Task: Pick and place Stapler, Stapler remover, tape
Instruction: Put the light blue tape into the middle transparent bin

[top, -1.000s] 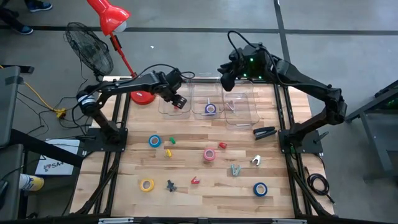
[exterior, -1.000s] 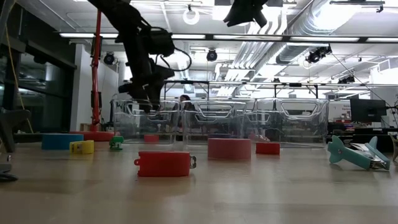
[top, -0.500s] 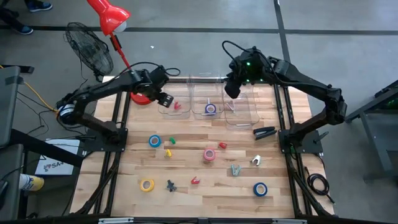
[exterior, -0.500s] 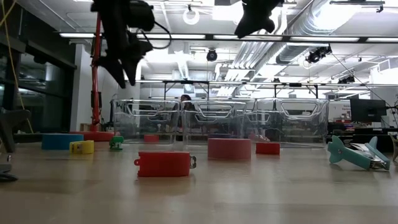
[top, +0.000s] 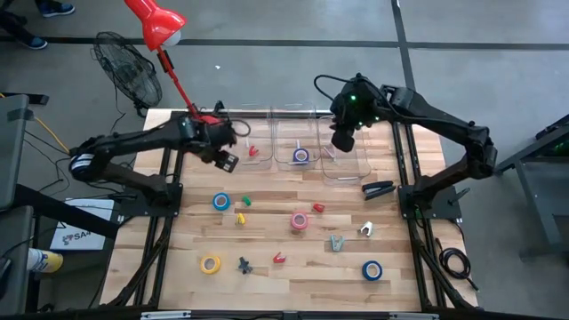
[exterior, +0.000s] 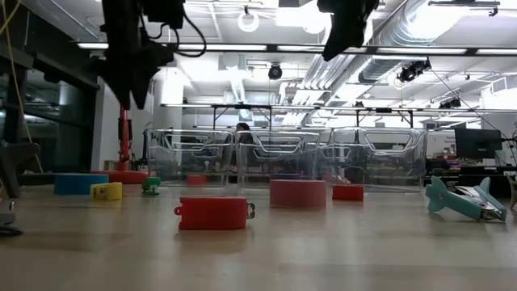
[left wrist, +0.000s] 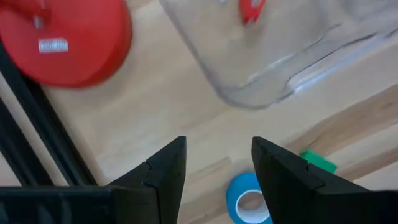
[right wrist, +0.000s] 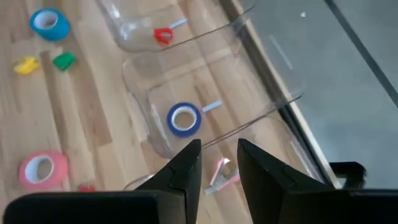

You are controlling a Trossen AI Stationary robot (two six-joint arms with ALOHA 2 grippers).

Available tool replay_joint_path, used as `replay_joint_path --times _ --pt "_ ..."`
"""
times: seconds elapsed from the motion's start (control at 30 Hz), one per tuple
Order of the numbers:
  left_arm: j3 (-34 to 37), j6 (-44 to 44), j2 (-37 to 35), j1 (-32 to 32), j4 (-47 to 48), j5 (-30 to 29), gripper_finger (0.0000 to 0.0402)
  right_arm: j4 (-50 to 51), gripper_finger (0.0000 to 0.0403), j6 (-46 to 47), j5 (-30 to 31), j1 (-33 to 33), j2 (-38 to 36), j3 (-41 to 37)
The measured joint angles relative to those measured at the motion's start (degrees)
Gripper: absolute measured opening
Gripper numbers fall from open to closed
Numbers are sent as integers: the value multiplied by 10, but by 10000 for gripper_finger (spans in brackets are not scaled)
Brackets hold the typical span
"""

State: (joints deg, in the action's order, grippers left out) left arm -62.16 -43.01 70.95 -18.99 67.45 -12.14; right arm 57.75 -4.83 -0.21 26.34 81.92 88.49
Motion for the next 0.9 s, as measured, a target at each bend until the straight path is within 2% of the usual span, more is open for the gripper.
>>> replay_joint_path --times 0.27,0.47,0.73,0.9 --pt "89 -81 -22 60 -28 29 177 -110 94 8 -3 3 -90 -132" --pt "127 -125 -23 102 -48 61 177 -164 94 35 -4 3 -170 -214" --pt "175 -185 -22 152 -96 116 177 -173 94 75 -4 3 -243 -271" --pt "204 -228 -22 170 -130 118 177 -181 94 89 -4 3 -264 -294"
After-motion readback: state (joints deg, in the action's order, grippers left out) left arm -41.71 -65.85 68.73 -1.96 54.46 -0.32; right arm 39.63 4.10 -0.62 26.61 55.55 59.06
